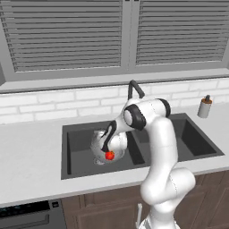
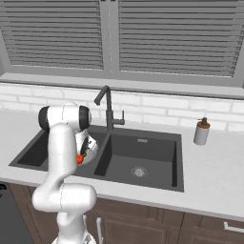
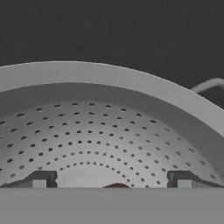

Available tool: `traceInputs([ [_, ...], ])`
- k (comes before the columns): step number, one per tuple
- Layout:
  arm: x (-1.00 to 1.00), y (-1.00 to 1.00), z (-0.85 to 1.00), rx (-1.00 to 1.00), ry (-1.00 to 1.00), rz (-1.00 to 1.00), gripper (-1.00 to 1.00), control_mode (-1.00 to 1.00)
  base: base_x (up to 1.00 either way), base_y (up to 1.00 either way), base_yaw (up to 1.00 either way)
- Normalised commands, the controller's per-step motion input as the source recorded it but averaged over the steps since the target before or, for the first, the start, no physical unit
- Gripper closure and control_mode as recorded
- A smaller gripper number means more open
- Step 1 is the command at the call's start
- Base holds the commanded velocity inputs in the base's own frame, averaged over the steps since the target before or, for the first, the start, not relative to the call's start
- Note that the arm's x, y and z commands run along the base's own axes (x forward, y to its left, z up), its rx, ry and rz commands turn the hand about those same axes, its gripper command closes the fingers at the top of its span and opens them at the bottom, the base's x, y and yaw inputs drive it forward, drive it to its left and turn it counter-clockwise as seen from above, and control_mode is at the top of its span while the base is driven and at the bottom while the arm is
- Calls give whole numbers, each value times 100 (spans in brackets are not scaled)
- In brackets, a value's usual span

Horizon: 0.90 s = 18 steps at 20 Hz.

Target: Put the colander in the sink, put the apple, kiwi in the colander, and turn on the sink faucet and pour water over the colander.

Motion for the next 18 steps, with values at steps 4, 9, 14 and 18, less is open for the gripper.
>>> traceInputs([
  [4,6,-12,94,-9,58,18,-100,-100,0,0,0],
  [9,-12,0,92,-18,57,29,-100,-100,0,0,0],
  [14,-95,-33,32,19,-19,12,-100,-100,0,0,0],
  [18,-100,-56,-6,42,-53,3,-100,-100,0,0,0],
])
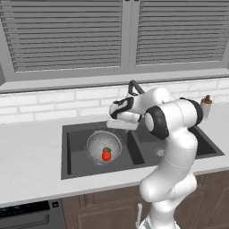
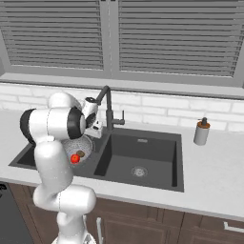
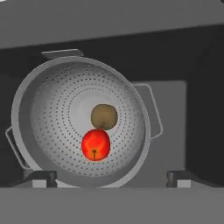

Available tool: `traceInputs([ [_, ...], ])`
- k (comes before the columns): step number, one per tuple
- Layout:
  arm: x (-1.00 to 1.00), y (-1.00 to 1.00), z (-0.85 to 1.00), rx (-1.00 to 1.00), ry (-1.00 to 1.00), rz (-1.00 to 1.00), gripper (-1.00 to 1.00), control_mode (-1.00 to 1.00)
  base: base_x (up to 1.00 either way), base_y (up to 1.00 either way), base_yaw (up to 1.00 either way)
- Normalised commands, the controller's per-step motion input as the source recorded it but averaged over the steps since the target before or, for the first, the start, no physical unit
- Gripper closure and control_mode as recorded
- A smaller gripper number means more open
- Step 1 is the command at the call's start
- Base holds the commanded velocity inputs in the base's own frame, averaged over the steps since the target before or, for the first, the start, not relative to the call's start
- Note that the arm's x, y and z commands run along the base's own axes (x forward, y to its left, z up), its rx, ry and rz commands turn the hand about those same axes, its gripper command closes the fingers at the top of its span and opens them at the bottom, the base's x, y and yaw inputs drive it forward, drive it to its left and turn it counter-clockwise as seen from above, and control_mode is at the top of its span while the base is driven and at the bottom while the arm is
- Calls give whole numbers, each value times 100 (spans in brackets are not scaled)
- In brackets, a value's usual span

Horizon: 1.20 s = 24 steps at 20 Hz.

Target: Put the colander in the sink, put the apple, kiwi in the colander, and turn on the sink faucet and pour water over the colander.

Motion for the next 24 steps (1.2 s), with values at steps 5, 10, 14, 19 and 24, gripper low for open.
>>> traceInputs([
  [5,-100,-27,32,32,-51,2,-100,-100,0,0,0],
  [10,-94,-2,100,13,-35,1,-100,-100,0,0,0],
  [14,-58,-36,100,0,-8,0,-100,-100,0,0,0],
  [19,-2,-64,100,0,17,3,-100,-100,0,0,0],
  [24,-7,-82,77,1,22,10,-100,-100,0,0,0],
])
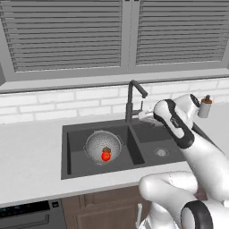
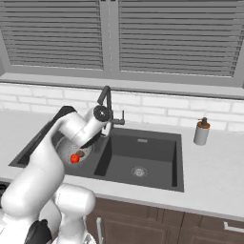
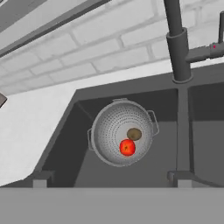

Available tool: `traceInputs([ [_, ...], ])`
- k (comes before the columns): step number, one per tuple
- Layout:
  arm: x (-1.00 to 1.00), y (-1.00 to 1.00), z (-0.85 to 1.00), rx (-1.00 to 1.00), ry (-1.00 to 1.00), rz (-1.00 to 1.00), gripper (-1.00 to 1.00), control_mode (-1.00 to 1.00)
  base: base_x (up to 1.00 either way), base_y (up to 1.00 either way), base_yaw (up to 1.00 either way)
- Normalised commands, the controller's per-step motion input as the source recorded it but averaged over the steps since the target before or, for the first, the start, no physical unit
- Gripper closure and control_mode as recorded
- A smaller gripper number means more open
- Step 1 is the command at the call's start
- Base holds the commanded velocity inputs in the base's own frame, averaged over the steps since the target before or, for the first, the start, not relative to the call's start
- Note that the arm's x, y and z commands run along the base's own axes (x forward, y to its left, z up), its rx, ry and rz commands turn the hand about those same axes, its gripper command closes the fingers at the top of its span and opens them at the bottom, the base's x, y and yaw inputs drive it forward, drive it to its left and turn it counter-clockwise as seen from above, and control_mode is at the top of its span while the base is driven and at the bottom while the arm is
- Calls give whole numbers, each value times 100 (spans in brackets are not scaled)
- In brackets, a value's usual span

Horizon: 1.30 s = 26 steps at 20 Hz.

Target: Put the colander in the sink, put the apple, kiwi in the colander, and turn on the sink faucet and pour water over the colander.

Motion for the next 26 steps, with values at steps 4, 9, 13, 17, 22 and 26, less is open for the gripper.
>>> traceInputs([
  [4,0,-73,42,20,34,5,-100,-100,0,0,0],
  [9,44,-11,41,12,44,0,-100,-100,0,0,0],
  [13,57,0,33,18,24,0,-100,-100,0,0,0],
  [17,21,0,6,25,2,0,-100,-100,0,0,0],
  [22,23,3,-2,22,0,0,-100,-100,0,0,0],
  [26,41,28,0,19,0,0,-100,-100,0,0,0],
])
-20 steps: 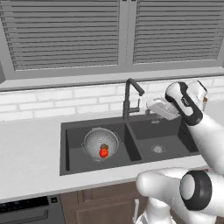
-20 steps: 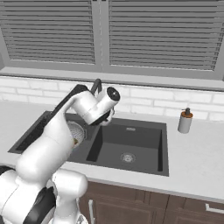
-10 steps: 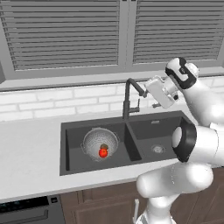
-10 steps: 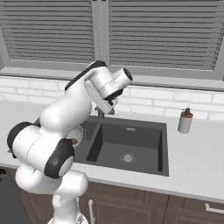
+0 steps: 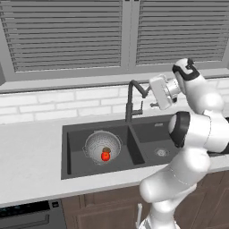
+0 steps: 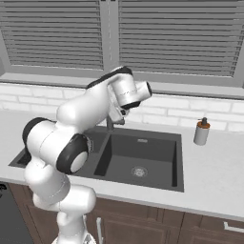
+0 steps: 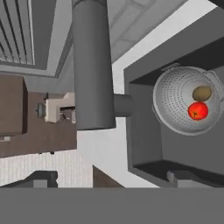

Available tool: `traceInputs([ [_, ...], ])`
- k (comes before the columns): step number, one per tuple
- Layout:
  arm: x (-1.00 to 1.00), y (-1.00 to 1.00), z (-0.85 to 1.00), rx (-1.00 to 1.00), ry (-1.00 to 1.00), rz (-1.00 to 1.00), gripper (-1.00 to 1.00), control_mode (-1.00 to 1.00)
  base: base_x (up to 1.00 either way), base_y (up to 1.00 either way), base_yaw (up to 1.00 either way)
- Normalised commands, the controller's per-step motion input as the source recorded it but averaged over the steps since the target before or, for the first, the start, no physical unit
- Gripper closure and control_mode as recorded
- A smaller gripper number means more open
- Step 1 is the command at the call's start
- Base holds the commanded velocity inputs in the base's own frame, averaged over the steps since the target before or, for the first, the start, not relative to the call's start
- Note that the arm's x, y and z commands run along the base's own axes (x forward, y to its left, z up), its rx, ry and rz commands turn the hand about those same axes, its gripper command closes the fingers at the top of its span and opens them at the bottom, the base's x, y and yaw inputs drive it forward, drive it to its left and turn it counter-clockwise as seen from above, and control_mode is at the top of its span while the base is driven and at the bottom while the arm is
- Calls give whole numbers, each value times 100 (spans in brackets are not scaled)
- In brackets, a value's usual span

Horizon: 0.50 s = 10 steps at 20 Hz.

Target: Put the colander in the sink, put the apple, kiwi in the colander, and turn on the sink faucet and pour water over the colander.

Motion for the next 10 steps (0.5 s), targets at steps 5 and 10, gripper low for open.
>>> traceInputs([
  [5,47,28,0,17,0,0,-100,-100,0,0,0],
  [10,66,17,0,13,0,0,-100,-100,0,0,0],
])
